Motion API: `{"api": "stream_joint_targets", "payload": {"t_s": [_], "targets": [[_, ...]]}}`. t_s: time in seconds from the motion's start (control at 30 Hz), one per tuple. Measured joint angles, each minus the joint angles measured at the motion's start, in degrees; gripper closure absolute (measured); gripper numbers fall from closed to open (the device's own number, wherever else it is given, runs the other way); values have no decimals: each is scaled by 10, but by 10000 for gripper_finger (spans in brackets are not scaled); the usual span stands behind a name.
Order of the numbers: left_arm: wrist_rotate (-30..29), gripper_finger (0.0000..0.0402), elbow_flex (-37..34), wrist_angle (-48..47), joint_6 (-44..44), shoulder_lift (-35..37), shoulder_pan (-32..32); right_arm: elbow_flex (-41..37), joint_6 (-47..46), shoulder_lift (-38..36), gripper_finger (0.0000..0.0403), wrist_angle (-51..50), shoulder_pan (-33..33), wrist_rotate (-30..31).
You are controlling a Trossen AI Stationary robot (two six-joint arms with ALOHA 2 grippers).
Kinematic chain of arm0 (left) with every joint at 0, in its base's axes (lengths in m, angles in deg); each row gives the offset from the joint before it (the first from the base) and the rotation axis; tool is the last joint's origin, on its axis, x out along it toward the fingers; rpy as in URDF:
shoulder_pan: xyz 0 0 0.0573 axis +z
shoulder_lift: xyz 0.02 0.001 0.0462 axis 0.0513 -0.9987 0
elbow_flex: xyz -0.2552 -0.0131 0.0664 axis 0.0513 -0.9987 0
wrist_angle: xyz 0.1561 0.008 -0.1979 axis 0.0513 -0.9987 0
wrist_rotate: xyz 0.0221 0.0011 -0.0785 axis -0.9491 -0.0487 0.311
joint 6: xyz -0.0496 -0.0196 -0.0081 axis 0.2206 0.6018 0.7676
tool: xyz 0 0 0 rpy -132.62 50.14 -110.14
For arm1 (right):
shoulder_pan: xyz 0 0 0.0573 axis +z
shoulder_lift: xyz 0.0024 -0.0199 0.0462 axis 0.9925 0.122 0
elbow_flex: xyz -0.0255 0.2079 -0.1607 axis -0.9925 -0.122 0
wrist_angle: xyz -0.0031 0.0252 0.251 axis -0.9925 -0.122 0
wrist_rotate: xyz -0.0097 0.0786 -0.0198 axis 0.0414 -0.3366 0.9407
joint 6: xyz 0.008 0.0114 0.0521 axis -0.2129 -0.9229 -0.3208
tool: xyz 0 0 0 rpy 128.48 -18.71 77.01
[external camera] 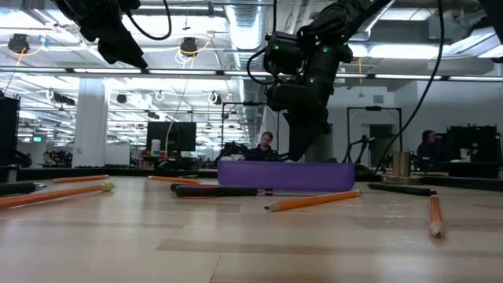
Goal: Pick & place school supplies into a supply box
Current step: Put the black pen into the pencil box
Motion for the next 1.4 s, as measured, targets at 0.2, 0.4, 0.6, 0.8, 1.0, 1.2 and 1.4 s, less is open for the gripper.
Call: {"api": "stream_joint_targets", "payload": {"t_s": [0.2,0.4,0.6,0.8,1.0,1.2,1.4], "targets": [[0,211,0,0,0,0,0,0,0,-1,351,-15,0,0],[0,211,0,0,1,0,0,21,-4,-1,351,-71,0,0],[0,211,0,-6,1,0,0,57,-5,-1,351,-133,0,1],[-1,211,0,-31,8,0,0,56,-19,-14,351,-196,6,39],[-4,211,0,-31,21,11,0,24,-50,-87,351,-208,10,95],[-21,211,-16,-13,33,35,-11,-34,-104,-209,351,-206,26,155],[-22,211,-61,17,56,74,-29,-127,-201,-327,351,-207,59,198]]}}
